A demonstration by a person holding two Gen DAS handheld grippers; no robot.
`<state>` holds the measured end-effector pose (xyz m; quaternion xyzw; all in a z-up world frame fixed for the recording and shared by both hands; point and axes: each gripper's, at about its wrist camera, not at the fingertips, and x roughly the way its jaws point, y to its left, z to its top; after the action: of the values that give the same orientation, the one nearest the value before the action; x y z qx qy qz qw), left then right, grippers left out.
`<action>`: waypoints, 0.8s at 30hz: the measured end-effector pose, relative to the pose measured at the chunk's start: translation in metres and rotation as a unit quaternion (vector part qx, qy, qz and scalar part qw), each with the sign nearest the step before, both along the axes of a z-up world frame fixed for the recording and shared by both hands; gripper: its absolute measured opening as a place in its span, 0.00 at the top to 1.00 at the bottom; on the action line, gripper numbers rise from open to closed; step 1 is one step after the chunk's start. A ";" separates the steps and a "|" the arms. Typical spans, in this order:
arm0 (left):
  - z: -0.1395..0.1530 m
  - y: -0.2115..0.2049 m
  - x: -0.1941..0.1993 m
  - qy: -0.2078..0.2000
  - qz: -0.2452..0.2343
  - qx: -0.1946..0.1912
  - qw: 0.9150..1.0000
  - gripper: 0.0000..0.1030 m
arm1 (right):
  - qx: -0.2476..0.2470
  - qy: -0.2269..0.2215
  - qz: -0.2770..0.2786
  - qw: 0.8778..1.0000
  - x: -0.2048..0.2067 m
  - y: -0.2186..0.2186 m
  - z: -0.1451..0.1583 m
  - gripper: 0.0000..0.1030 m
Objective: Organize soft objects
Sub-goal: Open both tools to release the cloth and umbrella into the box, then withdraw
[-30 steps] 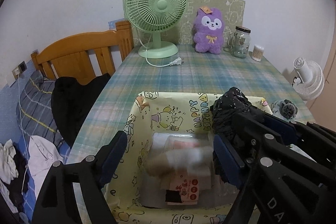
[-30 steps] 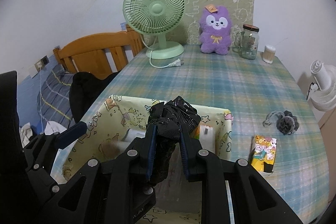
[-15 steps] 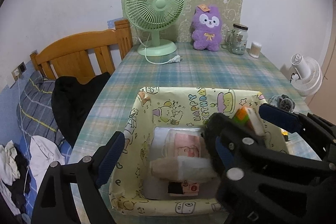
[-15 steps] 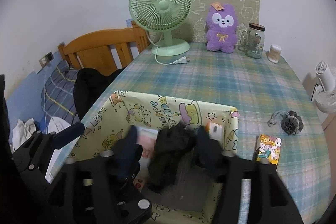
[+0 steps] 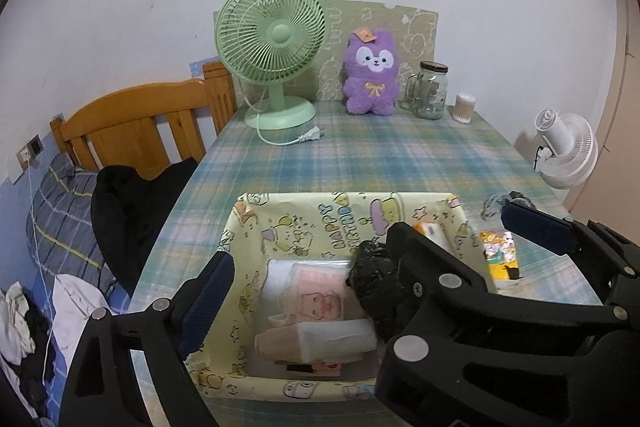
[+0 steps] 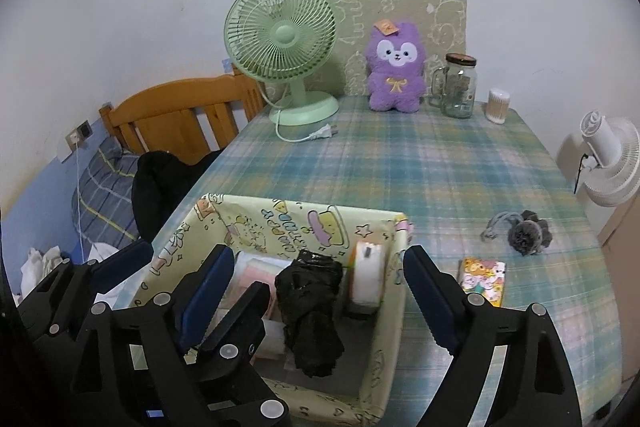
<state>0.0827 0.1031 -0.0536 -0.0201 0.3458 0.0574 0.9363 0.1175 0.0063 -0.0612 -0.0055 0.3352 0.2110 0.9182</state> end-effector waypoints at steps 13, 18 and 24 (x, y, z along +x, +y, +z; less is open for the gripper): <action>0.026 -0.030 -0.009 -0.036 -0.029 0.009 0.999 0.05 | 0.009 -0.034 -0.030 0.999 -0.013 -0.033 0.025 0.07; 0.034 -0.045 -0.012 -0.047 -0.042 0.008 0.998 0.05 | 0.013 -0.042 -0.045 0.998 -0.018 -0.049 0.033 0.06; 0.042 -0.060 -0.015 -0.060 -0.050 0.007 0.997 0.05 | 0.020 -0.053 -0.058 0.997 -0.024 -0.068 0.042 0.06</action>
<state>0.0672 0.0427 -0.0114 0.0009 0.2895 0.0116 0.9571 0.0932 -0.0620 -0.0194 0.0214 0.2817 0.1640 0.9452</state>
